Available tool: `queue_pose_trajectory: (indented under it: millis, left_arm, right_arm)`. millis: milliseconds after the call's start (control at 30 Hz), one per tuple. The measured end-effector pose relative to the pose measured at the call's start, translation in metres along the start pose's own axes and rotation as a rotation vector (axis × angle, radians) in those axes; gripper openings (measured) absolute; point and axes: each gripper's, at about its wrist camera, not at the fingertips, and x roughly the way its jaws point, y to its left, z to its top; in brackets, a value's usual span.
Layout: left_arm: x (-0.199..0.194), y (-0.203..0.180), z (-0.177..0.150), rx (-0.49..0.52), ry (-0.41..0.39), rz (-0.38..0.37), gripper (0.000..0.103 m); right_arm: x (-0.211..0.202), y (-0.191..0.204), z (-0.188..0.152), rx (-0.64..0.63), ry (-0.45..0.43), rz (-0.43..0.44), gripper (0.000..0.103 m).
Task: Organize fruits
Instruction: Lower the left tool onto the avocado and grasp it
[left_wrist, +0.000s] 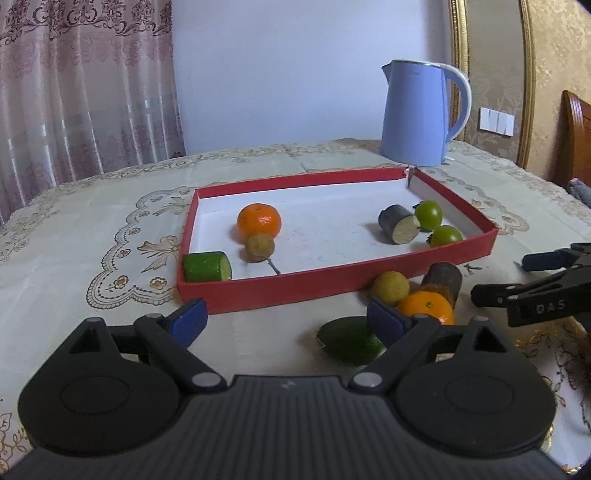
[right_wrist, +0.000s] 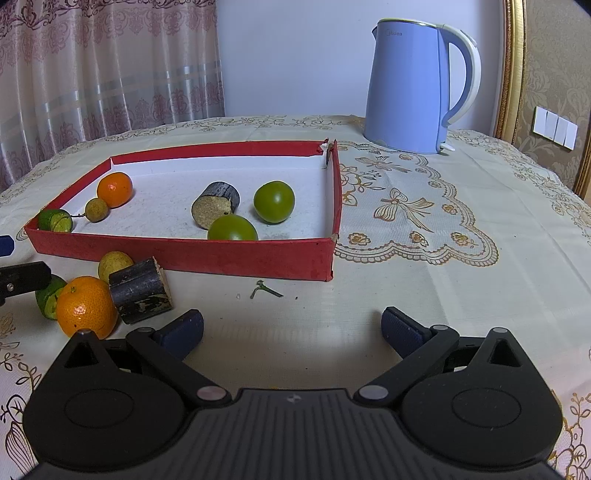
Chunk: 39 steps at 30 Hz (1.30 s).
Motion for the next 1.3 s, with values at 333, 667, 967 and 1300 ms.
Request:
queue_pose_trajectory:
  millis: [333, 667, 967, 1300]
  left_arm:
    - [0.005, -0.007, -0.001, 0.006, 0.011, -0.020, 0.094]
    - [0.001, -0.003, -0.005, -0.013, 0.022, -0.028, 0.097]
    - [0.004, -0.011, -0.007, 0.008, 0.028, -0.014, 0.096]
    - [0.023, -0.012, -0.012, 0.021, 0.083, -0.012, 0.079]
  right_arm:
    - [0.000, 0.000, 0.000, -0.001, 0.000, 0.000, 0.103]
    - [0.000, 0.000, 0.000, -0.001, 0.000, 0.000, 0.103]
    - [0.000, 0.000, 0.000, -0.002, 0.000, 0.000, 0.103]
    - [0.000, 0.000, 0.000, -0.002, 0.000, 0.000, 0.103]
